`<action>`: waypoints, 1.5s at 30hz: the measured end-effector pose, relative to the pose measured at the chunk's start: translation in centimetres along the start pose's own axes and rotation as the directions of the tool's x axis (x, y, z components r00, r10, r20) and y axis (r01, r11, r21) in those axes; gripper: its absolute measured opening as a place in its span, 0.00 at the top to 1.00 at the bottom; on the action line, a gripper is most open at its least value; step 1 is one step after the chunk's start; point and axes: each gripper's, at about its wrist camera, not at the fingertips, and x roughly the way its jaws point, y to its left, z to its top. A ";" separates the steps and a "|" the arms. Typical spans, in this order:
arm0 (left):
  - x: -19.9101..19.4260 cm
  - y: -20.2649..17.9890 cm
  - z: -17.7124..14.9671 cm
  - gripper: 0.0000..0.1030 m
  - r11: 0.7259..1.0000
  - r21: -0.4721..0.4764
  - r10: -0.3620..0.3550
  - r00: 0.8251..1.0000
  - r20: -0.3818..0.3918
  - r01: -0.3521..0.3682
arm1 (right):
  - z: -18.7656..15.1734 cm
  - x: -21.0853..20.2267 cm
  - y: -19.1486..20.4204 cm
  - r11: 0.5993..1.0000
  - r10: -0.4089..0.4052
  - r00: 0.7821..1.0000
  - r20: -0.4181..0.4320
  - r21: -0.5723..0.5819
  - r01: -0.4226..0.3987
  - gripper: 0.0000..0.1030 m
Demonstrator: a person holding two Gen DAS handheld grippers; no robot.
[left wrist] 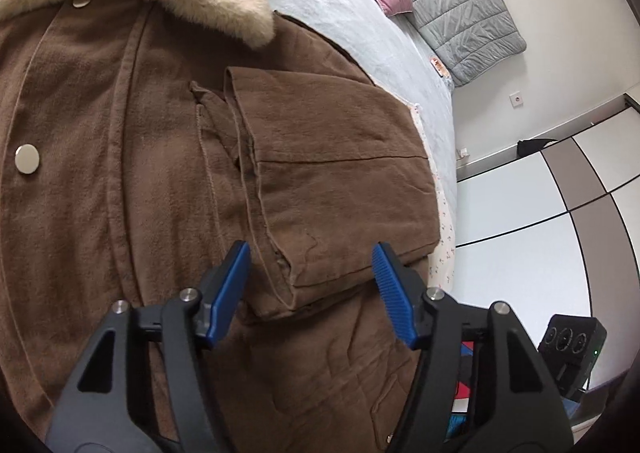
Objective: Fold large clothes
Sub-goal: 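Fold the coat side over with the left gripper while the right gripper grasps the coat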
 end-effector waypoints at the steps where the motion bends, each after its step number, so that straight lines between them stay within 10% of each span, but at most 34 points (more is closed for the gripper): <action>1: 0.5 0.2 0.0 0.38 1.000 -0.013 0.005 1.000 -0.008 -0.005 | 0.0 0.2 -0.2 1.000 0.014 1.000 -0.007 0.011 -0.014 0.43; 6: 1.6 -0.2 0.3 0.41 0.999 -0.031 -0.024 1.000 0.004 0.024 | 0.2 0.7 -0.6 0.999 0.029 0.999 -0.030 0.036 -0.028 0.43; 10: 2.0 -1.7 1.1 0.93 0.999 0.018 0.042 0.998 0.044 -0.042 | 0.4 0.1 -1.1 0.998 0.039 0.999 -0.013 0.044 -0.039 0.43; 13: -1.1 -3.3 1.6 0.93 0.996 0.076 0.028 0.986 0.163 -0.041 | 0.6 -0.7 -2.2 0.999 0.004 1.000 0.005 0.051 -0.004 0.43; 20: -12.1 -3.9 0.8 0.94 0.952 0.218 0.098 0.886 0.453 -0.217 | 1.0 -2.4 -5.9 0.991 -0.056 0.998 0.038 0.127 0.051 0.43; 25: -13.7 3.1 -0.4 0.89 0.906 0.128 0.318 0.846 0.428 -0.404 | 1.1 -2.9 -6.2 0.987 -0.058 0.997 0.045 0.151 0.050 0.42; 28: -12.6 6.8 -0.8 0.86 0.823 0.073 0.503 0.781 0.370 -0.564 | 1.1 -2.3 -4.9 0.991 -0.053 0.998 0.041 0.123 0.048 0.37; 36: -12.6 5.2 -0.8 0.59 0.924 0.135 0.284 0.880 0.381 -0.357 | 1.9 1.0 -1.3 0.978 -0.171 0.976 0.138 -0.093 0.185 0.37; 42: -7.6 5.8 -1.1 0.59 0.902 0.239 0.296 0.917 0.267 -0.361 | 4.8 8.9 -1.2 0.867 -0.363 0.923 0.126 -0.318 0.384 0.39; 45: -7.2 6.9 -2.0 0.59 0.900 0.279 0.261 0.927 0.269 -0.335 | 6.5 8.7 -4.4 0.914 -0.319 0.937 0.139 -0.216 0.343 0.40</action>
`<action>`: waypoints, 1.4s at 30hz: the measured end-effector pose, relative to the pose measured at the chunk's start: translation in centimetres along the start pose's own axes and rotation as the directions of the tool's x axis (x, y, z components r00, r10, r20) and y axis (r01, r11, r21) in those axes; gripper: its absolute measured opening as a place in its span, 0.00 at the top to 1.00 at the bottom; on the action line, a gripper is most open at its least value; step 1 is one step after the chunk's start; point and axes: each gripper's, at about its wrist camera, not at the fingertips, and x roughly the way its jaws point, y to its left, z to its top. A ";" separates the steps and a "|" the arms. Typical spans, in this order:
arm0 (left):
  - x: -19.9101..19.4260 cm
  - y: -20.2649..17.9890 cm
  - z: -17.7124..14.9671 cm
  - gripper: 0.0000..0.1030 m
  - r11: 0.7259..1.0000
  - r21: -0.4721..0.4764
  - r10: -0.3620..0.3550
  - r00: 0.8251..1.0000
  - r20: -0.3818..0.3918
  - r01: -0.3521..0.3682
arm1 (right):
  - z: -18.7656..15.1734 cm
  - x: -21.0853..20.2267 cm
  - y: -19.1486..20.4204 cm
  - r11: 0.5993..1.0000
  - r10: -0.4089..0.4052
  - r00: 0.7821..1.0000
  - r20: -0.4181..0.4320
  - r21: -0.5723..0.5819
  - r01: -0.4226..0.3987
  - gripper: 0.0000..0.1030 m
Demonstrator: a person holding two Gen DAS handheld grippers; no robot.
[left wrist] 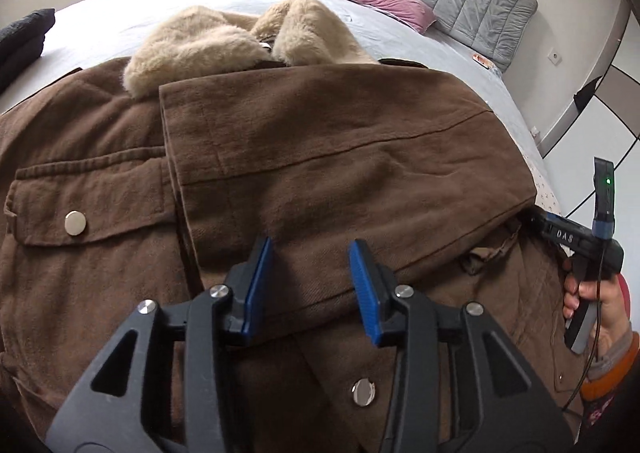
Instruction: Fold large clothes
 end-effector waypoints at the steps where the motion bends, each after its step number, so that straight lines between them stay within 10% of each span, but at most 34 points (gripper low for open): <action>1: -0.1 0.2 -0.1 0.59 1.000 0.005 -0.013 1.000 0.004 0.013 | 0.2 -0.1 -1.2 0.999 0.026 1.000 0.003 0.043 -0.026 0.39; 6: -1.3 0.6 -0.3 0.52 1.000 -0.005 -0.023 1.000 -0.006 0.023 | -0.6 -1.4 -1.6 0.996 0.046 0.999 -0.012 0.077 -0.045 0.38; 9: -3.4 0.4 -1.1 0.26 0.999 -0.004 0.039 0.999 -0.021 -0.039 | -1.3 -3.5 -1.5 0.993 0.048 0.998 -0.026 0.105 -0.045 0.36; 25: -20.6 11.0 -8.0 0.06 0.940 -0.234 0.253 0.968 -0.007 -0.247 | -5.8 -13.8 9.3 0.978 0.208 0.975 -0.074 0.041 -0.206 0.19; 33: -26.4 24.0 -13.0 0.06 0.788 -0.521 0.393 0.919 0.015 -0.328 | -6.9 -14.5 12.4 0.971 0.236 0.970 -0.049 -0.009 -0.237 0.19; 42: -29.5 34.7 -16.2 0.06 0.595 -0.681 0.624 0.779 0.057 -0.427 | -7.5 -13.2 14.4 0.972 0.223 0.972 -0.081 -0.055 -0.227 0.19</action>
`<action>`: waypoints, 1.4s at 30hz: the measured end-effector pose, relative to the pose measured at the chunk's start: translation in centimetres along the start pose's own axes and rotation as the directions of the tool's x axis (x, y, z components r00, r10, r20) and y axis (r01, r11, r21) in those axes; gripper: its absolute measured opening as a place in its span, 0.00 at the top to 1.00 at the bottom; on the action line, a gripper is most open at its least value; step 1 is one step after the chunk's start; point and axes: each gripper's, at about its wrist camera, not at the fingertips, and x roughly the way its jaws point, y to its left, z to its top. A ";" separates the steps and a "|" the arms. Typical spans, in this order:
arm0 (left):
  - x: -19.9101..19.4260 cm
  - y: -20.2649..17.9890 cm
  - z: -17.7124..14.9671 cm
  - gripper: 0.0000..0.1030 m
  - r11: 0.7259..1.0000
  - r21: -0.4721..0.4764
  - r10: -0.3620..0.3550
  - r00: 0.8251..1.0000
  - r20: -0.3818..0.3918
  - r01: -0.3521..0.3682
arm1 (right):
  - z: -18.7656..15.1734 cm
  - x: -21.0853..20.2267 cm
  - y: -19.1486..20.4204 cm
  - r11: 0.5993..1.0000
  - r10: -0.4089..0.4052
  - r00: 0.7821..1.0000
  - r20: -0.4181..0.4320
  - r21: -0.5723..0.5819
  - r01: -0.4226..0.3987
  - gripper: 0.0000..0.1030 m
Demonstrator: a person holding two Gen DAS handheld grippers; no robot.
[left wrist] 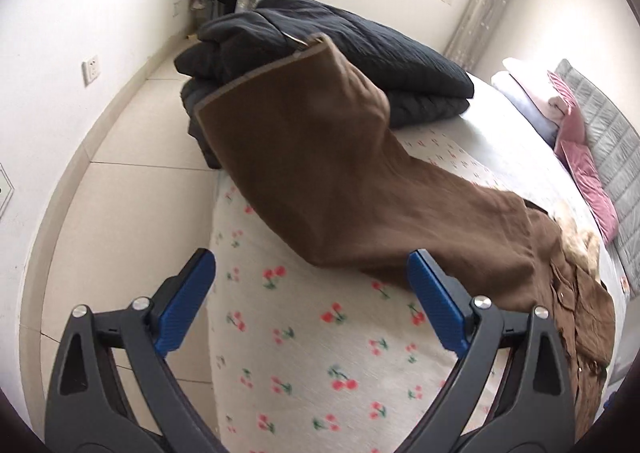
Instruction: Fold large clothes
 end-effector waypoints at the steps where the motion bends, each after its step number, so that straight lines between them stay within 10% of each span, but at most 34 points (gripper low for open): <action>1: 0.3 0.5 0.6 0.07 1.000 -0.010 0.027 0.999 0.025 -0.026 | -0.1 0.2 0.2 1.000 -0.003 1.000 -0.006 -0.007 0.003 0.19; 4: 0.9 1.0 2.2 0.28 0.999 -0.014 0.045 0.997 0.060 -0.044 | -0.4 0.8 0.8 0.999 -0.007 1.000 -0.020 -0.033 0.007 0.19; 8: 0.4 -0.2 3.8 0.89 1.000 0.016 0.013 0.996 0.090 -0.015 | -0.5 1.2 1.2 0.999 -0.013 1.000 -0.025 -0.049 0.012 0.19; 9: 0.0 -0.6 4.2 0.91 1.000 0.024 0.003 0.995 0.095 -0.005 | -0.6 1.1 1.2 0.999 -0.012 1.000 -0.023 -0.049 0.011 0.19; 19: -8.5 -14.1 6.5 0.93 0.952 0.203 -0.267 0.946 0.184 0.229 | -0.2 0.1 0.0 1.000 0.013 1.000 0.006 -0.007 -0.013 0.19; 34: -12.0 -40.9 -3.7 0.92 0.689 0.451 -0.575 0.807 -0.135 0.567 | 0.4 -0.1 -3.7 0.994 0.024 0.999 0.028 0.103 -0.027 0.19; 36: -11.7 -43.0 -5.8 0.83 0.611 0.457 -0.610 0.753 -0.249 0.646 | 0.4 -0.1 -4.0 0.993 0.029 0.999 0.032 0.111 -0.033 0.19; 39: -12.0 -43.8 -8.0 0.46 0.608 0.436 -0.616 0.741 -0.270 0.664 | 0.5 -0.1 -4.0 0.994 0.032 0.998 0.049 0.100 -0.037 0.19; 42: -12.3 -42.7 -8.7 0.40 0.590 0.434 -0.632 0.724 -0.277 0.681 | 0.4 -0.2 -4.1 0.994 0.043 0.998 0.050 0.095 -0.048 0.19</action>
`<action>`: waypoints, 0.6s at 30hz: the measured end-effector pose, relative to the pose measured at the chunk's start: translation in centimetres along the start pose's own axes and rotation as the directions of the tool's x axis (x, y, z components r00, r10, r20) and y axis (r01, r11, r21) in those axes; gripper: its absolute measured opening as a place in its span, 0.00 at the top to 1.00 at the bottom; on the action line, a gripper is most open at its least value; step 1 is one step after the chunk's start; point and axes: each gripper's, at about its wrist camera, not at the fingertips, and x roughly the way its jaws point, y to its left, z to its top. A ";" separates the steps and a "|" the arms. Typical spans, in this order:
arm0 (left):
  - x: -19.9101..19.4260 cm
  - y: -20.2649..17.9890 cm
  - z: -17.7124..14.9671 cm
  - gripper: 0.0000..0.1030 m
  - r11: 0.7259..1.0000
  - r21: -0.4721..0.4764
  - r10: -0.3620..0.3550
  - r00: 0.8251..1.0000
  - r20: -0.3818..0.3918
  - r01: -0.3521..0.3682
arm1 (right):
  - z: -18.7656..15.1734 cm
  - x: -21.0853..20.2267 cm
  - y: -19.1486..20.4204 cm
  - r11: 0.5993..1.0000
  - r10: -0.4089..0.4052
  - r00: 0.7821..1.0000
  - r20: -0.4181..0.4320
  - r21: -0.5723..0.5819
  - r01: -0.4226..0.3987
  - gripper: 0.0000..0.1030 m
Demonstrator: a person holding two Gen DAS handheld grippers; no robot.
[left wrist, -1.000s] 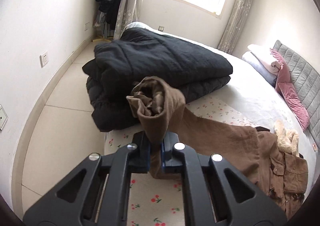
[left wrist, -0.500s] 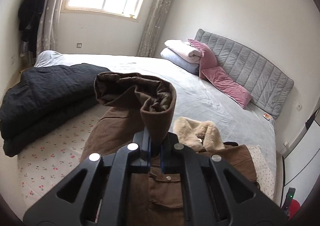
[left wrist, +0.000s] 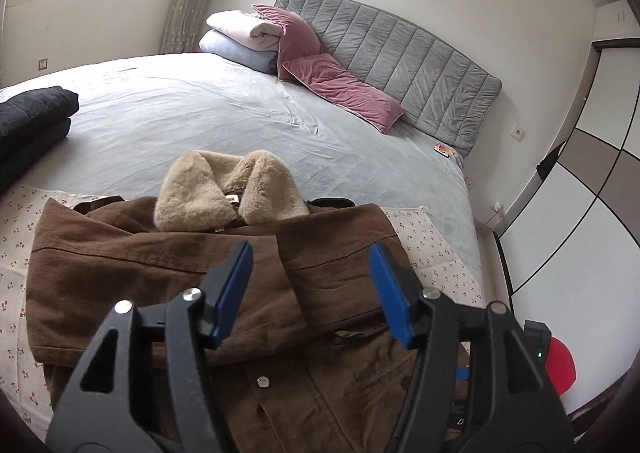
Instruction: Fold large clothes
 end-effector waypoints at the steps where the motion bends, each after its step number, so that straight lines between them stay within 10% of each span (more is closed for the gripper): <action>1: -0.2 0.4 -0.3 0.40 1.000 0.002 0.011 1.000 -0.004 -0.011 | 0.0 0.0 0.0 1.000 0.004 1.000 -0.002 0.001 -0.004 0.19; 18: -5.7 16.9 -4.6 0.52 0.961 -0.114 0.249 0.967 -0.054 -0.253 | 5.0 4.2 7.4 0.961 0.264 0.961 -0.089 -0.057 -0.269 0.19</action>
